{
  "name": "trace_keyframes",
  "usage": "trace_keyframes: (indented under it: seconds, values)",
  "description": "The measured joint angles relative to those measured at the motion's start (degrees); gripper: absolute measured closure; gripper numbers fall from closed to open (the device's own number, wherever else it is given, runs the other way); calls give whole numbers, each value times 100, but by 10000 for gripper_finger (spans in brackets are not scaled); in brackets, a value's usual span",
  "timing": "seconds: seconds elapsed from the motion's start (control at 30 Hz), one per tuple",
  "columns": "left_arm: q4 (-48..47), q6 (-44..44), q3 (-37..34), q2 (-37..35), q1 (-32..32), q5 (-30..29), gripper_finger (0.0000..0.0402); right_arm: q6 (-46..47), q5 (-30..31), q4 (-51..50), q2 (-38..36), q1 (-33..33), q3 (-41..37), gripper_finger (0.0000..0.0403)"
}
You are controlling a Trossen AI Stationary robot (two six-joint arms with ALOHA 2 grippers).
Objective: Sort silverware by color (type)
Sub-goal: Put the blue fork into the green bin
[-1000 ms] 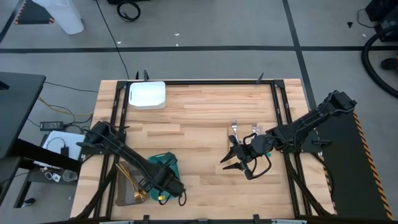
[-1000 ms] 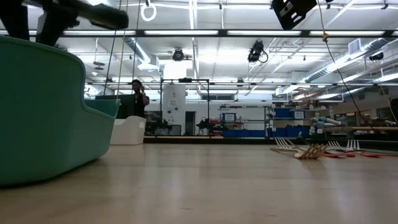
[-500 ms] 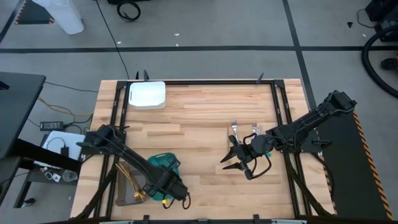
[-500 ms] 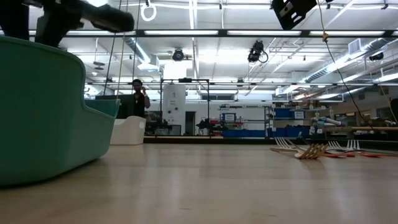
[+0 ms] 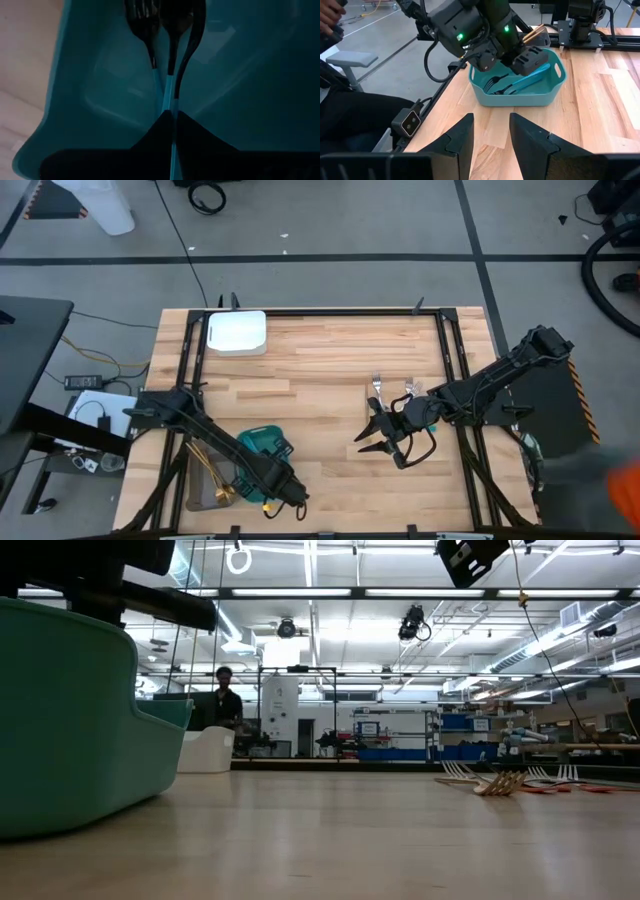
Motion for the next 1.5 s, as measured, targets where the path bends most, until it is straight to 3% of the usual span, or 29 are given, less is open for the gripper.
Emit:
trace_keyframes:
  seconds: [0.33,0.8,0.97,1.27,1.5]
  values:
    - [182,65,-4,97,0,51,370,2,-17,0,0,0,0,267]
    - [62,-293,-4,95,-20,66,278,2,-17,0,0,-2,0,267]
    - [-195,-406,-4,45,-20,42,268,2,-17,-2,0,-2,0,267]
    - [-573,-855,850,-10,-36,-888,267,1,-15,-7,0,0,0,267]
    - [591,-894,884,-397,56,-1499,267,15,-13,-48,0,0,0,270]
